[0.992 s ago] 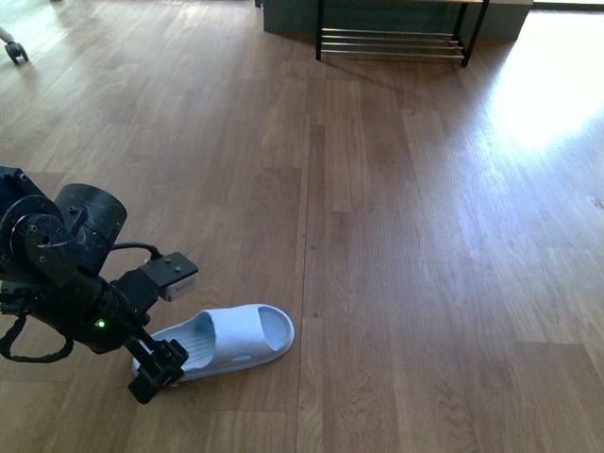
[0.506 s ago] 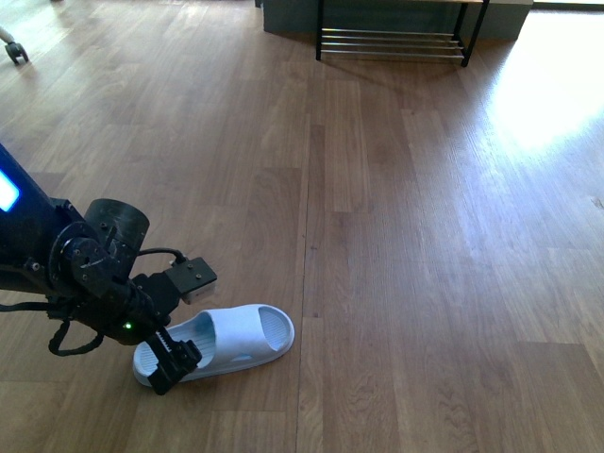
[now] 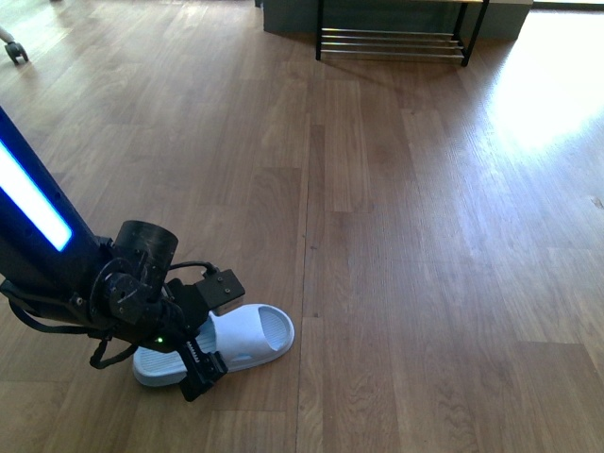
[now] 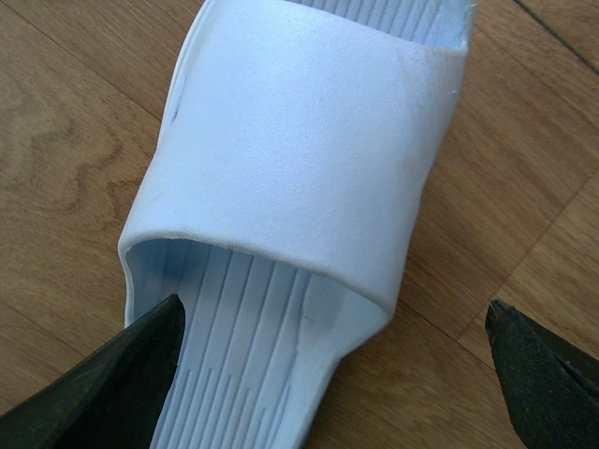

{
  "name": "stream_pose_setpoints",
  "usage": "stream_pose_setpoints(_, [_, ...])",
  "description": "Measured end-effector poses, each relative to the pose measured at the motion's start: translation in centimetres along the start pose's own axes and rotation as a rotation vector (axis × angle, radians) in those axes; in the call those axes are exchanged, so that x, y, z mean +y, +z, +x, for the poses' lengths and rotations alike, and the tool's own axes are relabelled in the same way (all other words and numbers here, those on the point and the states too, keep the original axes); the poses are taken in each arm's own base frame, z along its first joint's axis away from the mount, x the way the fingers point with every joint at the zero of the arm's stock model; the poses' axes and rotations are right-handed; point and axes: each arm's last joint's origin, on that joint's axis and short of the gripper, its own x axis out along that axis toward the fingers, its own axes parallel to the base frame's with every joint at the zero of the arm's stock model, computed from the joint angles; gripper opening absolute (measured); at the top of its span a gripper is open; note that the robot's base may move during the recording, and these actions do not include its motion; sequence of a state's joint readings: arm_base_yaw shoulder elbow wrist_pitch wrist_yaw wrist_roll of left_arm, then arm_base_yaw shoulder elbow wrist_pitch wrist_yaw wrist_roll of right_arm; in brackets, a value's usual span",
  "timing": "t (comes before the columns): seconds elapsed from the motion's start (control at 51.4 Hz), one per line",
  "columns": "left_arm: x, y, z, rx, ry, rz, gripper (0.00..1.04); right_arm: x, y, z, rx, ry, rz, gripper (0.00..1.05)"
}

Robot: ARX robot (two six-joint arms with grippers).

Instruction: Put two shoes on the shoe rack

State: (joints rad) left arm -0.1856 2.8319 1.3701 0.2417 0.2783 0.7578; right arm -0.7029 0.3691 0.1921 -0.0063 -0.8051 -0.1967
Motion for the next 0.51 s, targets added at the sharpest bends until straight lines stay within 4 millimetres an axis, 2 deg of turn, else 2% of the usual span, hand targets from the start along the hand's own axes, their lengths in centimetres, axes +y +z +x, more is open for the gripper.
stream_pose_setpoints(0.214, [-0.2,-0.6,1.1,-0.036,-0.020,-0.013,0.95,0.0,0.0,0.0,0.000,0.000,0.000,0.02])
stream_pose_setpoints(0.506, [-0.9,0.0,2.3,-0.137,-0.076,-0.100,0.95,0.0,0.0,0.0,0.000,0.000,0.000,0.02])
